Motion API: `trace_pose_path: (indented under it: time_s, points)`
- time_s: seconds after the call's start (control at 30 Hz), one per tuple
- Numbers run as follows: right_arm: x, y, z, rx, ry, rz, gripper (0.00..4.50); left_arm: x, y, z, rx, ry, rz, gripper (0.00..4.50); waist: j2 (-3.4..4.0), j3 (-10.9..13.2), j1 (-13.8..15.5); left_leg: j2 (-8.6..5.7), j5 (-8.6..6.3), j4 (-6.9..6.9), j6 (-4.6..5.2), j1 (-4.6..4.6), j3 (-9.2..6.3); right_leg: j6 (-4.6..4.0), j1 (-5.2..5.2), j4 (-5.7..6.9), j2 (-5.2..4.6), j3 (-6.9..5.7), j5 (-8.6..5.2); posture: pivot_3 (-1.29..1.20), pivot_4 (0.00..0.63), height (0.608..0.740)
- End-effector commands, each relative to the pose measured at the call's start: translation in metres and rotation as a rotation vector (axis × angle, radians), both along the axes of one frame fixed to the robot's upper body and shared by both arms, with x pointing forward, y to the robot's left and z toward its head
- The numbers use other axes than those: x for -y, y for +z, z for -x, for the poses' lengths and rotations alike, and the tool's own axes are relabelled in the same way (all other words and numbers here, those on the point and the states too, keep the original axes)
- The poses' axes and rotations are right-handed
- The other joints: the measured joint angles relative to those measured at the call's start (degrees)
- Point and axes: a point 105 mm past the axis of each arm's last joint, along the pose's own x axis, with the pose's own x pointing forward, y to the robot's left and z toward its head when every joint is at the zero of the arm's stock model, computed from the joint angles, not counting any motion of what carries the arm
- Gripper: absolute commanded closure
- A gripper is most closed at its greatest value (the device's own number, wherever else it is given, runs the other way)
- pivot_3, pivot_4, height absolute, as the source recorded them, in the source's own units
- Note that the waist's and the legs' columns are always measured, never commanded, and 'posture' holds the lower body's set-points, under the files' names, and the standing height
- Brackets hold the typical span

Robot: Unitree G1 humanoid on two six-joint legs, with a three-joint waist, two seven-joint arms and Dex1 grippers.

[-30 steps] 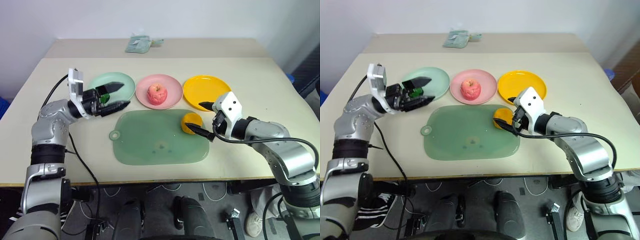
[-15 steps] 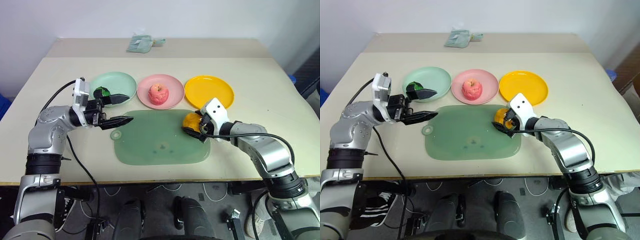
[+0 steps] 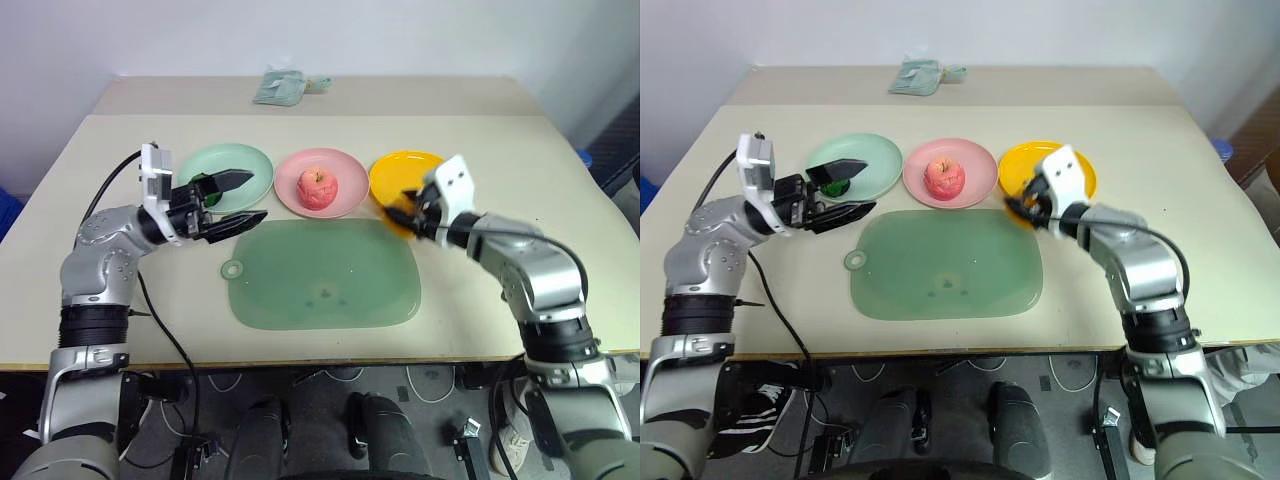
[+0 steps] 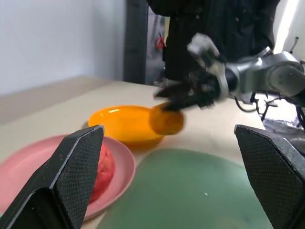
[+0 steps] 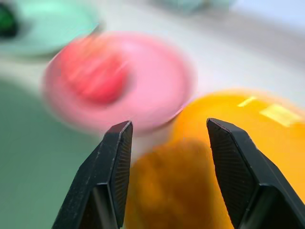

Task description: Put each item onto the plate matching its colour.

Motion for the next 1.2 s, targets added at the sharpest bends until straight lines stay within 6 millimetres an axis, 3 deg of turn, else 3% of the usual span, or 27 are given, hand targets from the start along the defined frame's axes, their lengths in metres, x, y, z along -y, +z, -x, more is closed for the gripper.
trace_pose_path:
  time_s: [0.03, 0.13, 0.2, 0.5, 0.57, 0.73, 0.83, 0.9, 0.93, 1.2]
  points:
    - [0.02, 0.02, -0.009, 0.092, -0.088, -0.025, 2.05, -0.002, 0.017, 0.0, 0.084, 0.034, 0.012, 0.0, 0.0, 0.0, 0.05, 0.0, 0.0, -0.02, 0.0, -0.01, -0.01, 0.01, 0.0, 0.0, 0.0, -0.01, 0.0, 0.0, 0.15, 0.74]
    - [0.037, 0.034, -0.029, 0.174, -0.206, 0.0, 2.05, -0.003, 0.02, -0.009, 0.078, 0.088, 0.061, 0.0, 0.02, 0.01, -0.07, -0.01, 0.0, 0.0, 0.0, -0.01, 0.04, 0.02, -0.01, -0.01, -0.02, 0.0, 0.01, 0.0, 0.15, 0.74]
    - [0.033, 0.032, -0.036, 0.163, -0.196, -0.02, 2.05, 0.002, 0.017, -0.006, 0.069, 0.062, 0.06, 0.0, 0.02, 0.01, -0.16, -0.02, 0.01, 0.03, -0.01, -0.01, 0.06, 0.01, -0.01, -0.02, -0.03, 0.02, 0.01, 0.0, 0.15, 0.74]
    - [0.018, 0.025, -0.032, 0.193, -0.105, 0.041, 2.05, 0.0, 0.015, -0.005, 0.057, 0.065, 0.047, 0.0, 0.03, 0.02, -0.1, 0.01, 0.01, -0.03, -0.01, -0.02, 0.05, 0.02, -0.06, 0.03, 0.01, 0.02, 0.01, 0.0, 0.15, 0.74]
    - [0.009, 0.029, -0.022, 0.21, -0.024, 0.015, 2.05, -0.001, 0.012, -0.004, 0.05, 0.054, 0.036, 0.0, 0.03, 0.02, 0.0, 0.01, 0.01, -0.02, -0.01, -0.02, 0.04, 0.02, -0.04, 0.02, -0.01, 0.02, 0.01, 0.0, 0.15, 0.74]
    - [-0.017, 0.044, 0.04, 0.255, 0.345, -0.155, 2.05, -0.008, 0.003, -0.001, 0.015, 0.052, 0.016, 0.0, 0.03, 0.02, 0.04, 0.01, 0.0, -0.04, -0.01, -0.04, 0.01, 0.02, -0.05, 0.02, 0.0, 0.01, 0.01, 0.0, 0.15, 0.74]
    - [-0.005, 0.043, 0.061, 0.225, 0.395, -0.196, 1.13, -0.01, 0.001, 0.003, 0.005, 0.034, 0.008, 0.0, 0.03, 0.02, 0.09, 0.01, 0.01, -0.02, -0.01, -0.03, 0.0, 0.02, -0.03, 0.01, -0.01, 0.0, 0.01, 0.0, 0.15, 0.74]
    - [-0.002, 0.036, 0.073, 0.207, 0.407, -0.154, 0.14, -0.017, -0.003, 0.004, -0.008, 0.024, -0.022, 0.0, 0.02, 0.02, 0.2, 0.0, 0.01, 0.02, -0.01, -0.01, 0.01, 0.0, 0.01, -0.02, -0.03, 0.0, 0.01, 0.0, 0.15, 0.74]
    - [-0.003, 0.034, 0.078, 0.196, 0.413, -0.153, 0.01, -0.023, -0.004, 0.004, -0.022, 0.015, -0.03, 0.0, 0.01, 0.01, 0.11, -0.01, 0.01, 0.04, -0.01, 0.0, 0.01, -0.04, 0.03, -0.03, -0.04, 0.0, -0.02, 0.0, 0.15, 0.74]
    - [0.018, 0.032, 0.112, 0.209, 0.395, -0.033, 0.01, -0.013, -0.006, 0.009, -0.025, -0.067, -0.033, 0.0, 0.02, 0.01, 0.33, 0.0, 0.0, 0.02, -0.01, 0.0, 0.02, -0.11, 0.01, -0.03, -0.03, 0.0, -0.07, 0.0, 0.15, 0.74]
